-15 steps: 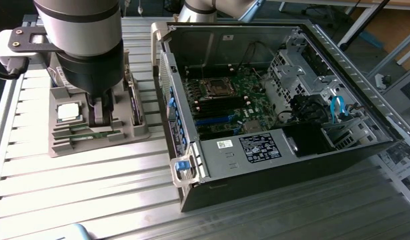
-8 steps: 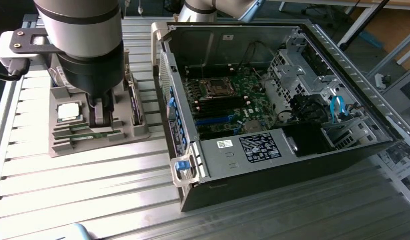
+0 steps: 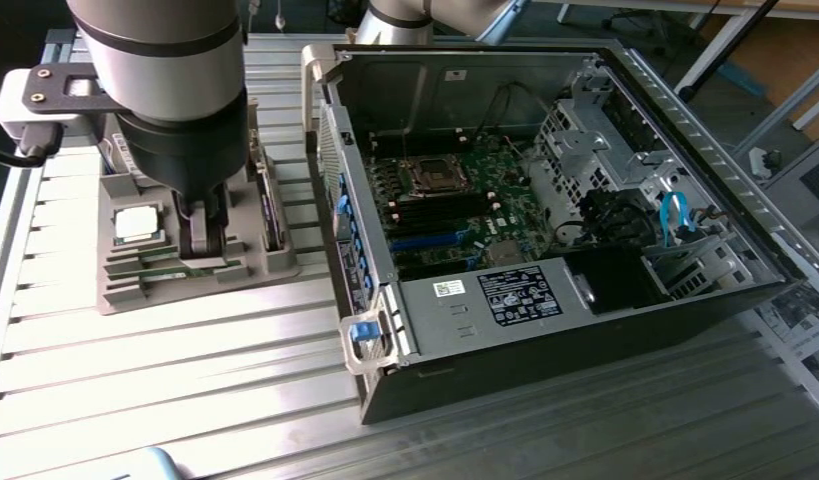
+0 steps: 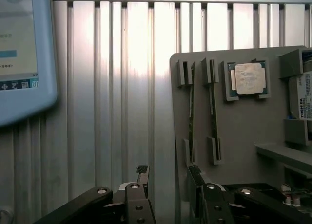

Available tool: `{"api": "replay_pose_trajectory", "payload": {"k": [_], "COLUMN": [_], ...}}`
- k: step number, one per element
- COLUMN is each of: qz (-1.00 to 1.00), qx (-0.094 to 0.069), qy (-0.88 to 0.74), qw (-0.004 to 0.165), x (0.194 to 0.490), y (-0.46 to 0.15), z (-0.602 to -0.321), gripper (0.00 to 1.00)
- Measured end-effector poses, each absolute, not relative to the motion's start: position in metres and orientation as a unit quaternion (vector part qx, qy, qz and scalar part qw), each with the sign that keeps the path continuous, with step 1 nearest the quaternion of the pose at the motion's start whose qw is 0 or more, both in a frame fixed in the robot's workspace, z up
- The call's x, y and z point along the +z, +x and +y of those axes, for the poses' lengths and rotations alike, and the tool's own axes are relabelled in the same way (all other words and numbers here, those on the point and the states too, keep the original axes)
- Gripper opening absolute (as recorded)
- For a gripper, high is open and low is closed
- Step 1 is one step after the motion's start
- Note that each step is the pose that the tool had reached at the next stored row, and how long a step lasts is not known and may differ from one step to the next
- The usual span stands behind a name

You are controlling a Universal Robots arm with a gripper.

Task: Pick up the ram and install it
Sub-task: 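Pick up the ram and move it above insertion slot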

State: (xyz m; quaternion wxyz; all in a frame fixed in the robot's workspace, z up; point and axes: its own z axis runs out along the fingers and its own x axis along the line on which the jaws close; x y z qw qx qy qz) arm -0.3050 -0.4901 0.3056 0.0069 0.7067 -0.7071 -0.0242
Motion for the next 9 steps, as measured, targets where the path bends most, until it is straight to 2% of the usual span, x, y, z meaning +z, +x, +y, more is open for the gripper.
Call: {"api": "replay_pose_trajectory", "payload": {"k": [9], "qz": [-0.707], "qx": [-0.024], "qy": [0.707], "qw": [0.007], "x": [0.3013], "y": [-0.3050], "z": [-0.4901], "gripper": [0.44]}}
